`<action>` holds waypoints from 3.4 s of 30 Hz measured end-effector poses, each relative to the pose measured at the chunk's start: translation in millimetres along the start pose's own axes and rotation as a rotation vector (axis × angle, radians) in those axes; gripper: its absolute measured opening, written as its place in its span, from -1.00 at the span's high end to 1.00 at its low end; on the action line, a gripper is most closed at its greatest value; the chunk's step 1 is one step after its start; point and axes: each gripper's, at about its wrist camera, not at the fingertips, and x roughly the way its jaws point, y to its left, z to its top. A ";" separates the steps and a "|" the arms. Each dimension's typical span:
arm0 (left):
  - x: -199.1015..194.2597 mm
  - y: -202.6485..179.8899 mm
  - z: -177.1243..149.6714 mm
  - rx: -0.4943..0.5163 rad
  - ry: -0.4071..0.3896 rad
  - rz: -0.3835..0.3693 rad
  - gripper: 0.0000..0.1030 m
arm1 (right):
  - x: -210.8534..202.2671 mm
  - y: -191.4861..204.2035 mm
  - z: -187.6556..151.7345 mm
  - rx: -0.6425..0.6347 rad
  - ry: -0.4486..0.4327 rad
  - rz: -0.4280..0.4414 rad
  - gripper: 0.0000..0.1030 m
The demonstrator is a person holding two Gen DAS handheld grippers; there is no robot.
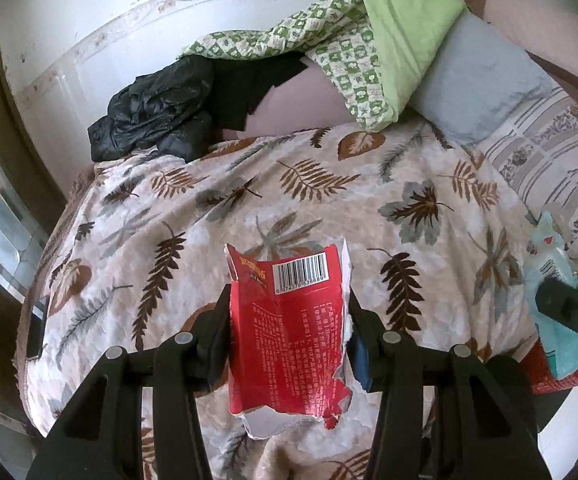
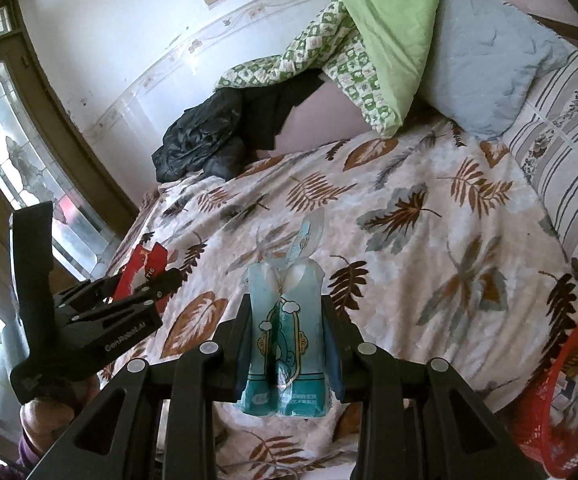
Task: Collect trash
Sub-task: 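Carry the red wrapper and teal pack up and away from the bed with both tools, then move both tools over the red basket beside the bed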
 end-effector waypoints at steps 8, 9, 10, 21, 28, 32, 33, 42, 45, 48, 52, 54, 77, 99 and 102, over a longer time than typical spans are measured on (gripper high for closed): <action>4.3 1.3 -4.3 0.001 0.001 0.009 0.07 | 4.8 3.7 -0.1 -0.011 0.010 -0.004 0.36; 4.4 1.6 -4.9 0.004 0.001 0.009 0.07 | 5.4 4.5 -0.1 -0.013 0.011 -0.004 0.36; 4.8 0.6 -6.0 0.007 0.000 0.013 0.07 | 5.8 4.7 -0.3 -0.015 0.010 -0.005 0.36; -1.5 -20.2 -6.2 0.053 -0.014 0.010 0.06 | -1.4 -3.0 1.8 -0.002 -0.014 -0.007 0.36; -5.7 -29.7 -3.6 0.073 -0.022 0.001 0.06 | -14.1 -14.8 7.4 0.028 -0.051 -0.003 0.36; -10.0 -31.8 0.1 0.085 -0.035 0.005 0.06 | -20.4 -15.2 14.5 0.039 -0.071 0.020 0.36; -12.2 -31.3 2.5 0.086 -0.042 0.005 0.06 | -22.2 -13.1 15.9 0.037 -0.077 0.025 0.36; -41.5 -33.9 38.3 0.095 -0.139 -0.037 0.06 | -52.3 6.8 43.3 -0.014 -0.154 0.044 0.36; -50.2 -47.3 45.6 0.125 -0.172 -0.060 0.05 | -70.3 6.5 47.3 -0.024 -0.184 0.026 0.36; -57.5 -65.9 47.3 0.163 -0.192 -0.081 0.05 | -85.9 -1.4 43.8 -0.014 -0.200 -0.001 0.36; -63.0 -88.1 46.2 0.195 -0.200 -0.108 0.05 | -102.4 -22.9 31.8 0.031 -0.214 -0.044 0.36; -63.7 -99.5 46.2 0.211 -0.198 -0.121 0.05 | -107.9 -35.8 27.6 0.060 -0.217 -0.062 0.36; -59.5 -256.0 23.7 0.473 -0.163 -0.284 0.05 | -177.4 -173.2 -37.6 0.345 -0.267 -0.304 0.36; -51.1 -322.8 4.1 0.565 -0.094 -0.398 0.05 | -208.6 -213.7 -73.4 0.448 -0.278 -0.411 0.36; -50.3 -324.1 1.9 0.567 -0.088 -0.401 0.05 | -209.9 -219.3 -77.7 0.472 -0.277 -0.409 0.36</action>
